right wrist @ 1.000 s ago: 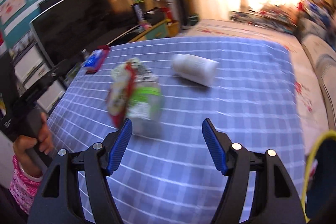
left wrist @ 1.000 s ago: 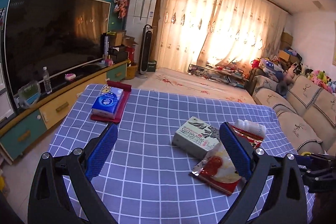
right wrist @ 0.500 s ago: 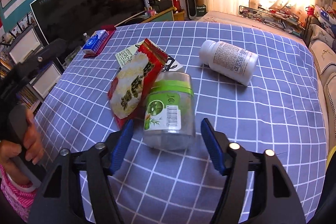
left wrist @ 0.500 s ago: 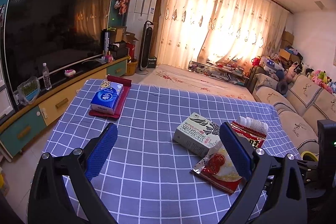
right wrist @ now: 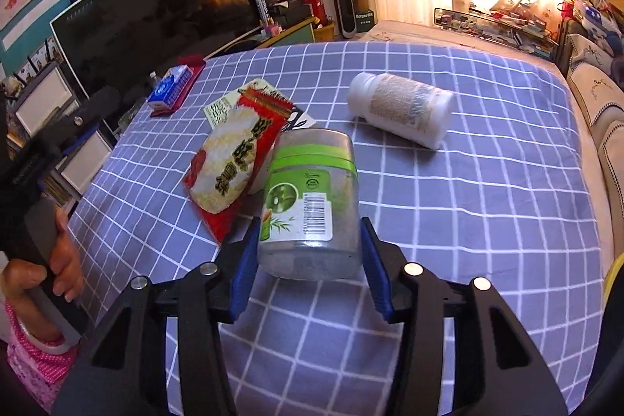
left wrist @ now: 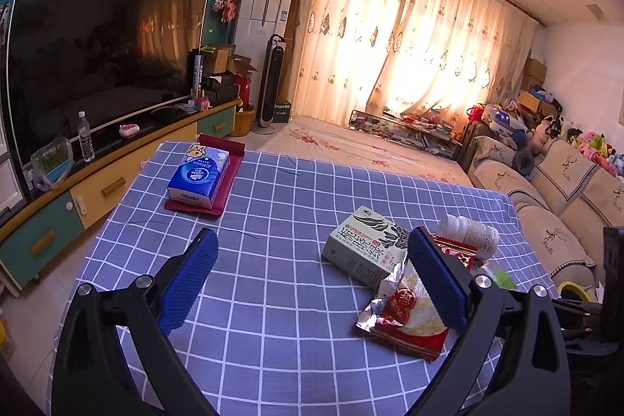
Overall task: Collect trash
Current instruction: 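Grasp the green-lidded clear jar with the right gripper, drop it in bin, then move the right gripper back toward the white cup on the table, then grasp the red-and-silver snack bag with the left gripper, drop it in bin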
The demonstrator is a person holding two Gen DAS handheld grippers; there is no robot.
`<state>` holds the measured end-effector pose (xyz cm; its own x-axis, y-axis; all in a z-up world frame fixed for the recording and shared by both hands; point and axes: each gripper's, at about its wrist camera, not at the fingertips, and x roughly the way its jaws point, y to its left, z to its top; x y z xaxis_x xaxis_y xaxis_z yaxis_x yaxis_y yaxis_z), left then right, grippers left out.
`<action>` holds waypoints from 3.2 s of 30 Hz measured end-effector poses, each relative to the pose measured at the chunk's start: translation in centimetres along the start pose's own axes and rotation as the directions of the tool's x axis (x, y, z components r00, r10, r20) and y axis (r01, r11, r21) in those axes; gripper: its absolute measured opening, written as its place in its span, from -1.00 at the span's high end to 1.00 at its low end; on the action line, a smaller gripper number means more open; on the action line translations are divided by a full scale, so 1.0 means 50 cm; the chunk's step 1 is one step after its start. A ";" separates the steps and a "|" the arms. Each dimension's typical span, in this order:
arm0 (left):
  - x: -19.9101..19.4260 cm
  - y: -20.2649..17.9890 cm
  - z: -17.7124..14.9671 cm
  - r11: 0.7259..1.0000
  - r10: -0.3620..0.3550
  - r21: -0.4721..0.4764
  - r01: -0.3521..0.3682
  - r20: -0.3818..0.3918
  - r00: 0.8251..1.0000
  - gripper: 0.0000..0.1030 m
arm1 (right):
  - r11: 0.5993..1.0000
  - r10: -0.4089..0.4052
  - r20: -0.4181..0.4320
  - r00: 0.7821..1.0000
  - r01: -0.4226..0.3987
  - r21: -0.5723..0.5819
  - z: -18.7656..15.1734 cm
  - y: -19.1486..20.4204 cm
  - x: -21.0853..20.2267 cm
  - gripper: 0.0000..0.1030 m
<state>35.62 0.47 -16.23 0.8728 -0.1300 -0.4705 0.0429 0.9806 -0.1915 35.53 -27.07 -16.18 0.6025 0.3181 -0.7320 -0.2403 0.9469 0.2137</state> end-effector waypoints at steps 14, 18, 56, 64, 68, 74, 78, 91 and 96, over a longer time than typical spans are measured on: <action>0.010 -0.005 -0.006 1.000 -0.009 0.000 0.009 -0.018 1.000 -0.87 | 0.893 -0.361 0.132 0.923 0.301 0.334 -0.106 -0.299 -0.263 0.09; 0.010 -0.009 -0.007 1.000 -0.009 0.006 0.009 -0.018 1.000 -0.87 | 0.799 -0.483 0.051 0.874 0.416 0.433 -0.158 -0.416 -0.292 0.09; 0.105 -0.211 -0.068 0.950 -0.038 0.288 0.119 -0.272 0.961 -0.87 | 0.954 -0.223 0.211 0.952 0.170 0.246 -0.005 -0.245 -0.163 -0.19; 0.154 -0.199 -0.076 0.956 0.046 0.288 0.058 -0.340 0.939 -0.51 | 0.959 -0.207 0.207 0.956 0.157 0.237 -0.011 -0.242 -0.157 -0.24; 0.160 -0.189 -0.079 0.963 0.016 0.257 0.086 -0.371 0.928 -0.03 | 0.959 -0.208 0.202 0.957 0.159 0.236 -0.010 -0.242 -0.154 -0.24; 0.121 -0.208 -0.080 0.954 -0.005 0.279 0.109 -0.350 0.937 0.23 | 0.959 -0.209 0.203 0.957 0.160 0.232 -0.011 -0.241 -0.155 -0.25; 0.079 -0.238 -0.076 0.944 -0.045 0.293 0.152 -0.341 0.939 0.24 | 0.955 -0.229 0.217 0.949 0.176 0.237 -0.011 -0.243 -0.163 -0.25; -0.001 -0.521 -0.084 0.802 -0.265 0.406 0.438 -0.415 0.870 0.24 | 0.850 -0.453 0.299 0.840 0.306 0.428 -0.064 -0.358 -0.347 -0.38; -0.021 -0.692 -0.111 0.681 -0.363 0.445 0.581 -0.484 0.796 0.24 | 0.718 -0.626 0.261 0.735 0.414 0.559 -0.171 -0.448 -0.485 -0.38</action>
<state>30.51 -34.12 -13.90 0.4438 -0.5305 -0.7222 0.7530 0.6577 -0.0204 19.79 -56.37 -8.77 0.7915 -0.3470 -0.5030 0.5024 0.8382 0.2122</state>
